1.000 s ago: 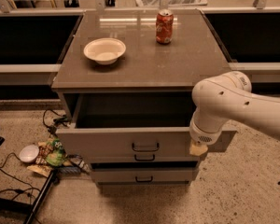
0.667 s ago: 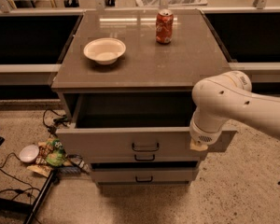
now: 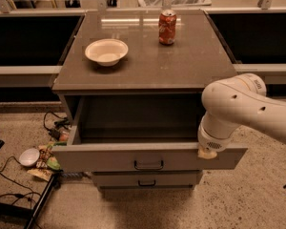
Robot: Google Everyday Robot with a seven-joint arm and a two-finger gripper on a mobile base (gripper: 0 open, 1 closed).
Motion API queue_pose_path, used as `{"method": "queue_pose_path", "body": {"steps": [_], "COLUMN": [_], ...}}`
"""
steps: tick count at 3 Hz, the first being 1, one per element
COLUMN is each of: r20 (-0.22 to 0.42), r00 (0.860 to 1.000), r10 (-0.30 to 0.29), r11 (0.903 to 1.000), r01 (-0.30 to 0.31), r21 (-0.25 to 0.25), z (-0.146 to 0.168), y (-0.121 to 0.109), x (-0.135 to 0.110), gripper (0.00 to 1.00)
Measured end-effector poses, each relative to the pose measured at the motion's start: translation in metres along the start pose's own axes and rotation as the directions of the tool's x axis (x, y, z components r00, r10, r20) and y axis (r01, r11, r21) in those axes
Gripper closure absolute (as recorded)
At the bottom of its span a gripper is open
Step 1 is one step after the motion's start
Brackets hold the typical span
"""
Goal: Open top drawer
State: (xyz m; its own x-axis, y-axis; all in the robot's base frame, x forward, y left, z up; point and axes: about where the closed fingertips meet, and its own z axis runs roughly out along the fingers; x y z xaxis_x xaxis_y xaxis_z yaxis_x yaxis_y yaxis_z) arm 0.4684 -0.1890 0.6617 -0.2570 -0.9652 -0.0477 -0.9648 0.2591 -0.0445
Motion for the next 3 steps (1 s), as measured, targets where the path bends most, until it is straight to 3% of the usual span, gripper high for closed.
{"method": "queue_pose_path", "body": {"steps": [3], "r20": [0.0], "r00": [1.0], "r10": [0.0], "r11": [1.0], "r01": [0.0], "r21": [0.0], "z": [-0.0062], "y": [-0.0003], "x": [-0.0003], "gripper": [0.13]}}
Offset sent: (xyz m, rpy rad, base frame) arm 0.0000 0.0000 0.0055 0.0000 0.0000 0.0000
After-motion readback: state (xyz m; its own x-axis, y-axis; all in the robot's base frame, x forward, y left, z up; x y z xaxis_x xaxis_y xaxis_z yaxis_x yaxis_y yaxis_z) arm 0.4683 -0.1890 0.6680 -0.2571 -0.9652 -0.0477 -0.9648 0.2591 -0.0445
